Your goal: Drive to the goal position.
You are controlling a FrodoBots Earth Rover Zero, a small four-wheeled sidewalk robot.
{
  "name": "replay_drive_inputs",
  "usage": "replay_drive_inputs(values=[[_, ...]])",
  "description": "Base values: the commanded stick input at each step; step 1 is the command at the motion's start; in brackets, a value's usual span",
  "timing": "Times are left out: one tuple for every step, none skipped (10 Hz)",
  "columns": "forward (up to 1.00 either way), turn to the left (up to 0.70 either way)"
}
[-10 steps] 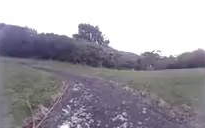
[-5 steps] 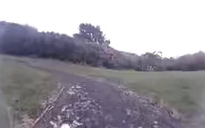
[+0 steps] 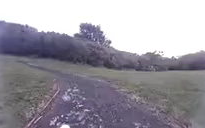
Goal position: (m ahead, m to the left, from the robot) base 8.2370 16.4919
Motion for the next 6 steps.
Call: replay_drive_inputs(values=[[0.7,0.31],[0.7,0.35],[0.7,0.35],[0.7,0.35],[0.7,0.35],[0.7,0.35]])
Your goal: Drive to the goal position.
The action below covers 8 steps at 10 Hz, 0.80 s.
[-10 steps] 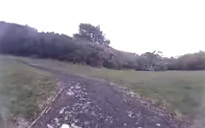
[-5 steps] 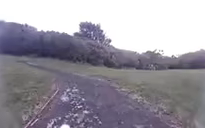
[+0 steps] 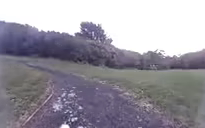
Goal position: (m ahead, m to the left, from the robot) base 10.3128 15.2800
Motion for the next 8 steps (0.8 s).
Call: replay_drive_inputs(values=[[0.7,0.35],[0.7,0.33],[0.7,0.18],[0.7,0.03],[0.7,0.0],[0.7,0.0],[0.7,0.0],[0.7,0.0]])
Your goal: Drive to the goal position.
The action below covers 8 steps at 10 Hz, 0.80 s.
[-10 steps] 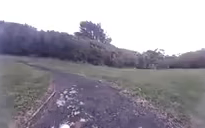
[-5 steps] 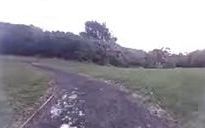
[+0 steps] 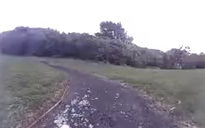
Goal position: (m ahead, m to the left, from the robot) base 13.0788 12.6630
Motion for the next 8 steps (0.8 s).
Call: replay_drive_inputs(values=[[0.7,0.0],[0.7,0.0],[0.7,0.0],[0.7,0.0],[0.7,0.0],[0.7,0.0],[0.7,0.0],[0.7,0.0]])
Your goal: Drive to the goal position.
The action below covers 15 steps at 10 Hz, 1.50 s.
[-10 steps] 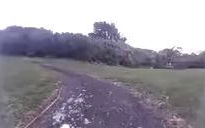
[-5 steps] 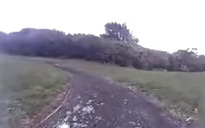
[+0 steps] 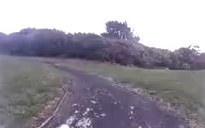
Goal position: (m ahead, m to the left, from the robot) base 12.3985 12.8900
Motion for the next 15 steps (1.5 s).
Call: replay_drive_inputs(values=[[0.7,0.0],[0.7,0.0],[0.7,0.0],[0.7,0.0],[0.7,0.0],[0.7,0.0],[0.7,0.0],[0.7,0.0],[0.7,0.0],[0.7,0.0],[0.7,0.0],[0.7,0.0],[0.7,0.0],[0.7,0.0],[0.7,0.0]])
